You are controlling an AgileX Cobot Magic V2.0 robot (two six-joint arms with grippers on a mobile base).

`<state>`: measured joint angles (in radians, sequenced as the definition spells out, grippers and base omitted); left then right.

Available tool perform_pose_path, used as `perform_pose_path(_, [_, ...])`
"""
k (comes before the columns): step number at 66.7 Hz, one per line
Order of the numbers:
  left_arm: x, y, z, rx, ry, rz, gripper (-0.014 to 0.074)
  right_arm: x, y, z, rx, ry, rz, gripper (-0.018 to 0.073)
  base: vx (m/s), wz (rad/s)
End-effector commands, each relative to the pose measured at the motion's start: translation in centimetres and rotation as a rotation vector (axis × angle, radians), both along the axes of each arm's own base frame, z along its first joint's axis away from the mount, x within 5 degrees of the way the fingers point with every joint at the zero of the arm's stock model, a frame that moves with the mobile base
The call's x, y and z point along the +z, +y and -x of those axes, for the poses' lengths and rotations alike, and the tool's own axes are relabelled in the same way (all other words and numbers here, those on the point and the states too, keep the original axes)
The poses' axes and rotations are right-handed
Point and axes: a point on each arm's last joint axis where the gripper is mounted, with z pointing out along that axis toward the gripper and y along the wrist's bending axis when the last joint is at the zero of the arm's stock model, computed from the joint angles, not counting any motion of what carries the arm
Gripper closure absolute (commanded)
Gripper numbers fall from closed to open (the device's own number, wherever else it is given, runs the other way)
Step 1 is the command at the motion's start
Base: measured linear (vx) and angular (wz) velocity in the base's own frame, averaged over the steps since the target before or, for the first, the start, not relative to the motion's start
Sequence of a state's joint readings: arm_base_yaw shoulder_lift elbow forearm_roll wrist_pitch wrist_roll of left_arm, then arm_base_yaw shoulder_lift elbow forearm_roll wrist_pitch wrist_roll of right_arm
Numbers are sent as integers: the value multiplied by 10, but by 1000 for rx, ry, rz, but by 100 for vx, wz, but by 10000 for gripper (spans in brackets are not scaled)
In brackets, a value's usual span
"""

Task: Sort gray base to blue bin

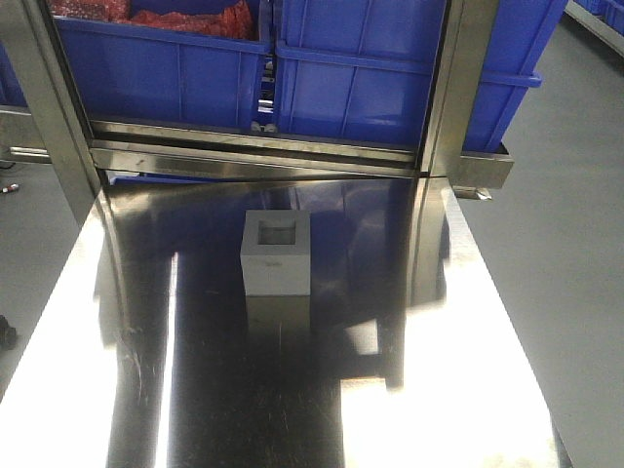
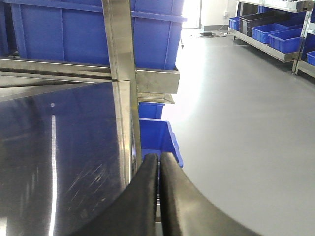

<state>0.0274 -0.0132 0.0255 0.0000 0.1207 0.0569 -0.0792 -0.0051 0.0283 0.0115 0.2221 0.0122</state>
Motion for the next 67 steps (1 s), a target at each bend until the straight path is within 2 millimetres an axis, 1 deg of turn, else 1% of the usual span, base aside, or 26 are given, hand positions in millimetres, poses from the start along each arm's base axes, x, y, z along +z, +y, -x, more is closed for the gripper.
perform_pose_path(1, [14,0,2,-3,-109,8,603,5,0,-2,-2,-51,21,564,0,0])
perform_pose_path(30, [16,0,2,-3,-123,12,603,5,0,-2,-2,-51,21,564,0,0])
perform_pose_path(38, [25,0,4,-5,-157,54,603,5,0,-2,-2,-51,21,564,0,0])
perform_pose_path(47, [48,0,7,-6,-200,51,603,5,0,-2,-2,-51,21,564,0,0])
perform_pose_path(50, [59,0,6,-6,-183,49,603,5,0,-2,-2,-51,21,564,0,0])
perform_pose_path(54, [71,0,3,-4,-121,47,603,5,0,-2,-2,-51,21,564,0,0])
perform_pose_path(56, [81,0,0,-3,-89,47,603,5,0,-2,-2,-51,21,564,0,0])
perform_pose_path(61, [96,0,-9,-1,1,44,603,5,0,-2,-2,-51,21,564,0,0])
perform_pose_path(67, [116,1,-29,2,105,46,603,5,0,-2,-2,-51,21,564,0,0])
